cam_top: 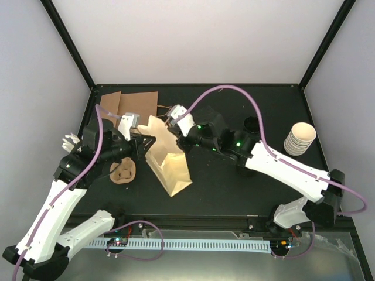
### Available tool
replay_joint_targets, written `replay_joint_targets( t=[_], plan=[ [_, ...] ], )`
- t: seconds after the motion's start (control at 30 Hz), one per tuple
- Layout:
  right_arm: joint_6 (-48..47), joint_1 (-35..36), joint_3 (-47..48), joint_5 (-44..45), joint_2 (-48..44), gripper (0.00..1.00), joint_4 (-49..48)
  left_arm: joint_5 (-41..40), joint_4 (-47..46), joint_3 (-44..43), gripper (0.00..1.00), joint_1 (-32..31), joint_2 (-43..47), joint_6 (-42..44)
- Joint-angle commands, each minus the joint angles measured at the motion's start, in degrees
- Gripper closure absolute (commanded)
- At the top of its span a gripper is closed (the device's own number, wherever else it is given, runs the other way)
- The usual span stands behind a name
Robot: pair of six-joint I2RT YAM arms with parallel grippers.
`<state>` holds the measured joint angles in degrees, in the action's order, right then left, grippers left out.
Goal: Pack the takeout coffee
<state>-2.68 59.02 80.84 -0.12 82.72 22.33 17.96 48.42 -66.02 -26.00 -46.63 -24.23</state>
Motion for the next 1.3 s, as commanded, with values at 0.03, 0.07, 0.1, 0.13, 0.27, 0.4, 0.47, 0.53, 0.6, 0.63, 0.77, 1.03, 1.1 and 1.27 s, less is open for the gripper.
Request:
replay_joint_targets(
  t=[0.03,0.07,0.1,0.13,0.27,0.4,0.47,0.53,0.6,0.63,0.77,1.03,1.1,1.27],
  plan=[
    [5.34,-1.85,-0.23,10.43,-4.65,0.99,-0.35,2.39,-5.14,-3.40,0.78,-0.04,-3.28,0.01],
    [6.15,-2.08,0.02,12.30,-4.95,0.99,0.32,2.62,-5.75,-4.01,0.78,0.00,-4.08,0.09],
    [7.00,-2.32,0.21,13.95,-5.22,0.99,0.86,2.95,-6.45,-4.43,0.78,-0.01,-4.96,0.19],
    [7.94,-2.60,0.40,15.63,-5.46,0.99,1.52,3.22,-7.19,-5.04,0.78,0.01,-6.08,0.37],
    [10.31,-3.51,0.13,20.89,-6.21,0.99,2.59,4.19,-9.36,-8.07,0.78,0.07,-10.96,1.46],
    [12.44,-4.23,-0.40,26.74,-6.27,0.99,3.80,5.32,-11.38,-10.94,0.79,0.33,-15.94,2.68],
    [13.70,-5.20,-0.78,27.81,-6.49,0.99,3.87,5.48,-12.05,-12.63,0.79,0.59,-18.65,3.52],
    [14.75,-6.34,-1.01,28.11,-6.47,0.99,3.58,5.69,-12.60,-14.54,0.79,0.91,-21.16,4.48],
    [15.80,-6.98,-0.78,29.38,-6.15,0.99,3.33,6.13,-12.44,-17.00,0.80,1.36,-23.79,5.51],
    [16.18,-7.26,-0.61,30.18,-5.85,0.99,3.46,6.28,-12.40,-18.32,0.80,1.55,-25.11,6.10],
    [17.47,-7.96,0.44,32.92,-5.05,0.99,4.29,7.97,-13.06,-22.05,0.80,2.80,-29.66,7.29],
    [15.91,-7.96,-2.93,34.18,-5.89,0.99,3.12,16.57,-19.71,-21.20,0.81,3.67,-35.55,9.25],
    [15.69,-8.00,-4.02,35.28,-6.05,0.99,3.15,18.32,-21.25,-20.17,0.81,3.72,-36.55,9.20],
    [14.99,-7.99,-6.18,35.92,-7.04,0.99,3.28,17.99,-19.31,-20.44,0.73,3.68,-37.87,9.42]
  ],
)
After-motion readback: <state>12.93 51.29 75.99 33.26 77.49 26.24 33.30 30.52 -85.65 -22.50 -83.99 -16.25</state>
